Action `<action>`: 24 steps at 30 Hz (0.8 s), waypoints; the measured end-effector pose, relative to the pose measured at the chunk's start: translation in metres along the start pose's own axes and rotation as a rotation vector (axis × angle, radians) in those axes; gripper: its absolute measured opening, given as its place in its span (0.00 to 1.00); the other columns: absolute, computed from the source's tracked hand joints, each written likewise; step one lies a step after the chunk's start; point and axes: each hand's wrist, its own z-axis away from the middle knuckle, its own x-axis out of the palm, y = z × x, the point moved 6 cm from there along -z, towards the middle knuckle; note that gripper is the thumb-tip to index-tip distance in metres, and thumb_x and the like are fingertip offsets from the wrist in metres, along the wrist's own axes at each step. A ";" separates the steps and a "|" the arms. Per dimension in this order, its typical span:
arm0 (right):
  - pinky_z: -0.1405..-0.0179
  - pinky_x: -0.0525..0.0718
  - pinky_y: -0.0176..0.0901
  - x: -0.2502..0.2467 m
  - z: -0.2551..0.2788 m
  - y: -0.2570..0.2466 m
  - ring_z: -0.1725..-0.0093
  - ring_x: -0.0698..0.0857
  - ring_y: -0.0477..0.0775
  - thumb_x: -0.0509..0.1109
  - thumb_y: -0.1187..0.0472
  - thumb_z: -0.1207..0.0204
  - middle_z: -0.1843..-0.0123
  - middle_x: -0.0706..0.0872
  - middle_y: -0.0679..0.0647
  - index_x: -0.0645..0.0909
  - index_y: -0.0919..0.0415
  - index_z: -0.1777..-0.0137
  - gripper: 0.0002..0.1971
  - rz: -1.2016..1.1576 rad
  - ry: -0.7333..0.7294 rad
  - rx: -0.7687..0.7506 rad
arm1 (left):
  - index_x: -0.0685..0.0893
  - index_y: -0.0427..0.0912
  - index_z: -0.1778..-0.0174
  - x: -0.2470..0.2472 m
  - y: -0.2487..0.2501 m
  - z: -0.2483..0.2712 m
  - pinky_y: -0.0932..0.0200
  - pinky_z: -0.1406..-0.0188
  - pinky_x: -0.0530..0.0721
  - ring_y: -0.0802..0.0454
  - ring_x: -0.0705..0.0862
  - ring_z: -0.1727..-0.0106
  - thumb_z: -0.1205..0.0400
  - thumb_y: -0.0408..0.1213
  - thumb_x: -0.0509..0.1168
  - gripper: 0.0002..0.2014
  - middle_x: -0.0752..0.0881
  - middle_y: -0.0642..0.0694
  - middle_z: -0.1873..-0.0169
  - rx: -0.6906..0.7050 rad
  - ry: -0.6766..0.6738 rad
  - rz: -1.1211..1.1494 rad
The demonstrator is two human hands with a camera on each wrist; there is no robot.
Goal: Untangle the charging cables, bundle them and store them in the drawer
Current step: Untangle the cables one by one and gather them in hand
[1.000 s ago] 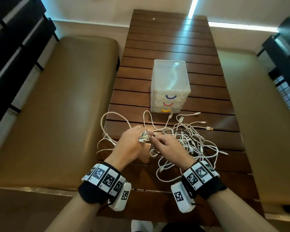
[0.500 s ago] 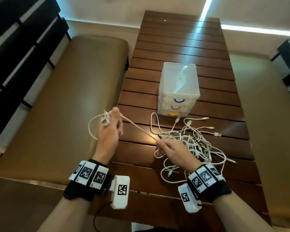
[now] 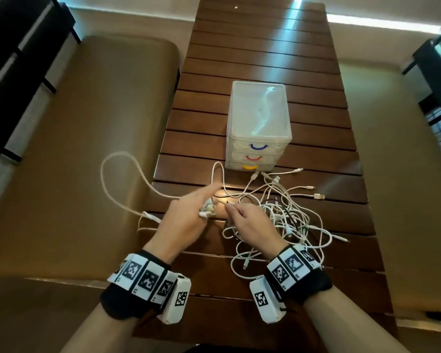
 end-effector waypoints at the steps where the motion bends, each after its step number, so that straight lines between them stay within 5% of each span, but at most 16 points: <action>1: 0.63 0.76 0.49 -0.001 0.001 -0.002 0.68 0.81 0.48 0.57 0.50 0.11 0.70 0.82 0.47 0.82 0.54 0.66 0.22 -0.027 -0.006 -0.013 | 0.73 0.61 0.21 0.012 0.001 -0.001 0.53 0.29 0.79 0.51 0.81 0.29 0.11 0.39 0.60 0.22 0.83 0.53 0.29 -0.019 -0.090 -0.029; 3: 0.61 0.77 0.48 -0.005 0.005 -0.008 0.67 0.80 0.43 0.59 0.51 0.11 0.69 0.82 0.45 0.81 0.47 0.66 0.21 -0.085 -0.011 -0.044 | 0.79 0.59 0.26 0.028 0.003 -0.005 0.51 0.38 0.80 0.49 0.83 0.36 0.11 0.41 0.58 0.18 0.84 0.55 0.38 -0.022 -0.189 -0.085; 5: 0.59 0.80 0.52 -0.008 0.009 -0.006 0.66 0.82 0.47 0.58 0.49 0.11 0.67 0.85 0.50 0.84 0.53 0.64 0.21 -0.098 -0.009 -0.062 | 0.85 0.58 0.48 0.029 0.003 -0.011 0.53 0.51 0.78 0.50 0.85 0.48 0.12 0.43 0.58 0.09 0.82 0.58 0.54 -0.022 -0.156 -0.058; 8: 0.63 0.78 0.50 -0.008 0.015 0.005 0.68 0.80 0.47 0.57 0.47 0.11 0.67 0.84 0.51 0.82 0.59 0.61 0.22 -0.118 -0.064 -0.051 | 0.79 0.60 0.67 0.015 0.000 -0.014 0.63 0.62 0.76 0.61 0.82 0.61 0.12 0.42 0.62 0.16 0.83 0.59 0.66 -0.003 -0.024 0.101; 11: 0.65 0.75 0.45 -0.012 0.016 0.014 0.69 0.78 0.45 0.56 0.46 0.11 0.68 0.80 0.47 0.79 0.54 0.63 0.21 -0.096 -0.063 -0.060 | 0.79 0.55 0.69 -0.016 -0.001 -0.014 0.70 0.73 0.69 0.65 0.78 0.72 0.10 0.38 0.59 0.19 0.82 0.62 0.74 -0.003 0.179 0.313; 14: 0.64 0.75 0.44 -0.012 0.016 0.026 0.68 0.79 0.44 0.56 0.46 0.11 0.69 0.80 0.45 0.76 0.48 0.65 0.20 -0.033 -0.077 -0.039 | 0.78 0.51 0.67 -0.057 -0.025 -0.012 0.61 0.83 0.61 0.58 0.68 0.80 0.09 0.48 0.55 0.19 0.73 0.51 0.78 -0.178 0.432 0.657; 17: 0.65 0.73 0.41 -0.011 0.017 0.027 0.71 0.76 0.41 0.56 0.47 0.11 0.72 0.77 0.43 0.74 0.46 0.67 0.20 -0.031 -0.061 -0.023 | 0.84 0.55 0.63 -0.079 -0.046 -0.015 0.58 0.78 0.67 0.51 0.73 0.75 0.11 0.53 0.57 0.18 0.77 0.47 0.73 -0.208 0.448 0.551; 19: 0.65 0.74 0.40 -0.008 0.016 0.019 0.70 0.77 0.41 0.57 0.48 0.11 0.71 0.78 0.44 0.74 0.46 0.68 0.21 -0.001 -0.083 -0.021 | 0.88 0.54 0.49 -0.079 -0.048 -0.014 0.69 0.66 0.77 0.61 0.83 0.60 0.09 0.44 0.59 0.12 0.87 0.54 0.58 -0.142 0.430 0.298; 21: 0.64 0.76 0.43 -0.005 0.013 0.009 0.69 0.78 0.43 0.57 0.48 0.11 0.70 0.80 0.45 0.74 0.46 0.68 0.21 0.057 -0.099 -0.026 | 0.85 0.49 0.34 -0.076 -0.034 -0.008 0.79 0.48 0.77 0.72 0.82 0.44 0.11 0.30 0.59 0.15 0.85 0.55 0.39 -0.013 0.442 0.135; 24: 0.64 0.76 0.46 -0.002 0.008 -0.002 0.69 0.79 0.44 0.57 0.48 0.11 0.70 0.81 0.45 0.75 0.50 0.68 0.22 0.089 -0.086 -0.051 | 0.79 0.53 0.25 -0.041 -0.018 0.000 0.68 0.33 0.80 0.71 0.80 0.36 0.17 0.19 0.61 0.29 0.79 0.61 0.29 0.117 0.201 0.178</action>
